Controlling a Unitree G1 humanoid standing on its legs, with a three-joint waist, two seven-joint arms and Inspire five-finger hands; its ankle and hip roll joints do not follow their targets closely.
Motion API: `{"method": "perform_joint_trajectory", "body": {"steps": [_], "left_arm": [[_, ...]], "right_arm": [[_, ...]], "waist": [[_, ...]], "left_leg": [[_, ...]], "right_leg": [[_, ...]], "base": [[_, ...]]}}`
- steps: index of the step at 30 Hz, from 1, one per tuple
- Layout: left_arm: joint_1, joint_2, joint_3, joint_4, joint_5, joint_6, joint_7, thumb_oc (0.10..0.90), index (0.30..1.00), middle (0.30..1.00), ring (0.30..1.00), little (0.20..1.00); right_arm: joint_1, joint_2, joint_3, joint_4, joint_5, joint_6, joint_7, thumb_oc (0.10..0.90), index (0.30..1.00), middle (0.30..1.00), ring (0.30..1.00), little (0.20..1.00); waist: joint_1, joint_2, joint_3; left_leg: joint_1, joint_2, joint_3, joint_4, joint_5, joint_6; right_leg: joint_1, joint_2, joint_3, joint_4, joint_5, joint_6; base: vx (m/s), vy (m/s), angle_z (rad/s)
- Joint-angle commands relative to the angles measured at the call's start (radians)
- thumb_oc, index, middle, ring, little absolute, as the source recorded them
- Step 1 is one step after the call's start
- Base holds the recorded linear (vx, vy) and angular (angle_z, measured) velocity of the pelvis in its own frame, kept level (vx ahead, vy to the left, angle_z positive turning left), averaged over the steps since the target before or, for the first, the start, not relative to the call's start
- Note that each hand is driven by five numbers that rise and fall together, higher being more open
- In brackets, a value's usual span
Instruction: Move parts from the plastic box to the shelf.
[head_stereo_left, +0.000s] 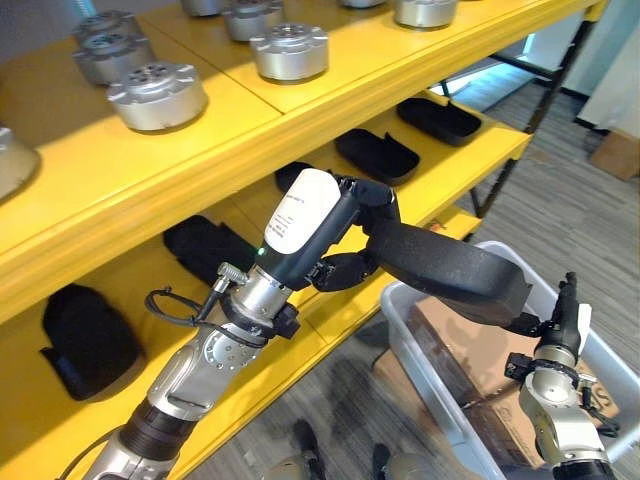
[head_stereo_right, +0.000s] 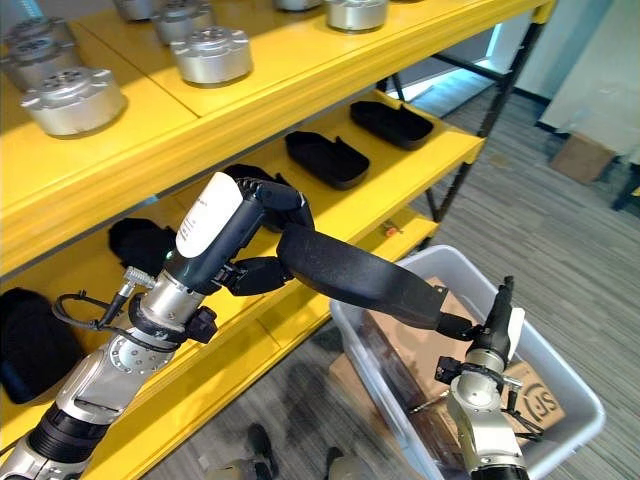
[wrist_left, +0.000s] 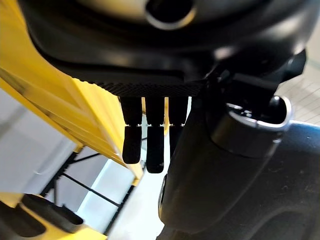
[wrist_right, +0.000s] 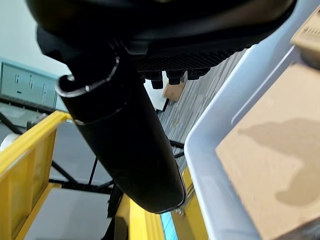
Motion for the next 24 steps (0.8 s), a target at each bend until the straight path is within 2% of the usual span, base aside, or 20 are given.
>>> {"method": "perform_joint_trajectory", "body": {"steps": [1,4,6,7,9,10,11,14,17,20,22,24], "left_arm": [[-0.066,-0.025,0.117,-0.11,-0.048,-0.093,0.088,0.4,0.3,0.3,0.3,0.3],[-0.06,-0.021,0.118,-0.119,-0.034,-0.062,0.109,0.4,0.3,0.3,0.3,0.3],[-0.062,-0.015,0.115,-0.115,-0.014,-0.041,0.143,0.4,0.3,0.3,0.3,0.3],[-0.064,-0.012,0.11,-0.114,-0.009,-0.027,0.158,0.4,0.3,0.3,0.3,0.3],[-0.07,-0.011,0.102,-0.109,-0.015,-0.012,0.171,0.4,0.3,0.3,0.3,0.3],[-0.074,-0.012,0.099,-0.104,-0.01,-0.015,0.178,0.4,0.3,0.3,0.3,0.3],[-0.077,-0.01,0.095,-0.094,-0.01,-0.039,0.188,0.4,0.3,0.3,0.3,0.3],[-0.057,-0.003,0.108,-0.095,-0.02,-0.064,0.191,0.4,0.3,0.3,0.3,0.3],[-0.031,0.013,0.132,-0.102,-0.046,-0.108,0.167,0.4,0.3,0.3,0.3,0.3],[-0.006,0.025,0.145,-0.106,-0.098,-0.141,0.124,0.4,0.3,0.3,0.3,0.3],[0.016,0.035,0.155,-0.11,-0.141,-0.186,0.079,0.4,0.3,0.3,0.3,0.3],[0.02,0.033,0.158,-0.118,-0.173,-0.215,0.041,0.4,0.3,0.3,0.3,0.3]], "right_arm": [[-0.085,-0.049,-0.075,-0.098,-0.051,-0.103,-0.02,0.9,1.0,1.0,1.0,1.0],[-0.086,-0.056,-0.071,-0.088,-0.059,-0.094,0.004,0.9,1.0,1.0,1.0,1.0],[-0.099,-0.067,-0.061,-0.073,-0.057,-0.092,0.021,0.9,1.0,1.0,1.0,1.0],[-0.112,-0.077,-0.057,-0.068,-0.044,-0.089,0.029,0.9,1.0,1.0,1.0,1.0],[-0.127,-0.089,-0.057,-0.06,-0.041,-0.091,0.037,0.9,1.0,1.0,1.0,1.0],[-0.132,-0.095,-0.06,-0.061,-0.037,-0.089,0.036,0.9,1.0,1.0,1.0,1.0],[-0.136,-0.1,-0.067,-0.058,-0.02,-0.083,0.047,0.9,1.0,1.0,1.0,1.0],[-0.147,-0.099,-0.075,-0.043,-0.035,-0.078,0.045,0.9,1.0,1.0,1.0,1.0],[-0.163,-0.087,-0.082,-0.033,-0.045,-0.058,0.017,0.9,1.0,1.0,1.0,1.0],[-0.161,-0.066,-0.091,-0.015,-0.058,-0.042,-0.015,0.9,1.0,1.0,1.0,1.0],[-0.155,-0.051,-0.104,-0.004,-0.077,-0.042,-0.034,0.9,1.0,1.0,1.0,1.0],[-0.146,-0.043,-0.115,-0.006,-0.091,-0.038,-0.043,0.9,1.0,1.0,1.0,1.0]], "waist": [[-0.035,-0.052,-0.047],[-0.046,-0.041,-0.061],[-0.048,-0.031,-0.062],[-0.046,-0.025,-0.064],[-0.048,-0.016,-0.063],[-0.052,-0.011,-0.062],[-0.056,-0.002,-0.063],[-0.046,0.005,-0.06],[-0.021,0.002,-0.062],[0.006,0.0,-0.075],[0.023,-0.004,-0.084],[0.029,-0.009,-0.085]], "left_leg": [[0.057,-0.003,-0.008,0.086,-0.185,0.011],[0.119,0.053,-0.028,0.067,-0.177,-0.013],[0.153,0.102,-0.054,0.05,-0.141,-0.043],[0.158,0.14,-0.066,0.039,-0.097,-0.066],[0.163,0.188,-0.065,0.034,-0.039,-0.099],[0.17,0.206,-0.052,0.029,-0.022,-0.109],[0.185,0.21,-0.034,0.003,-0.035,-0.117],[0.188,0.209,-0.036,-0.014,-0.039,-0.122],[0.196,0.167,-0.037,-0.049,-0.097,-0.104],[0.192,0.129,-0.051,-0.077,-0.107,-0.088],[0.19,0.099,-0.055,-0.094,-0.107,-0.075],[0.184,0.076,-0.047,-0.09,-0.118,-0.061]], "right_leg": [[0.061,0.019,0.051,-0.077,0.036,0.042],[0.034,0.004,0.031,-0.04,0.019,0.038],[0.011,-0.007,0.026,-0.003,0.0,0.032],[-0.006,-0.016,0.027,0.011,-0.003,0.029],[-0.021,-0.029,0.014,0.029,-0.01,0.028],[-0.03,-0.042,0.003,0.033,-0.008,0.031],[-0.042,-0.064,-0.013,0.035,0.0,0.044],[-0.046,-0.091,-0.012,0.034,0.016,0.067],[-0.023,-0.131,-0.033,-0.002,0.057,0.105],[0.002,-0.159,-0.055,-0.06,0.107,0.131],[0.018,-0.177,-0.075,-0.103,0.147,0.144],[0.02,-0.192,-0.087,-0.125,0.173,0.152]], "base": [[-0.1,0.147,0.25],[-0.1,0.165,0.46],[-0.13,0.251,0.49],[-0.18,0.304,0.4],[-0.2,0.32,0.31],[-0.28,0.421,0.3],[-0.28,0.456,0.42],[-0.14,0.299,0.53],[-0.1,0.261,0.18],[-0.08,0.24,0.34],[-0.08,0.293,0.46],[-0.08,0.26,0.45]]}}
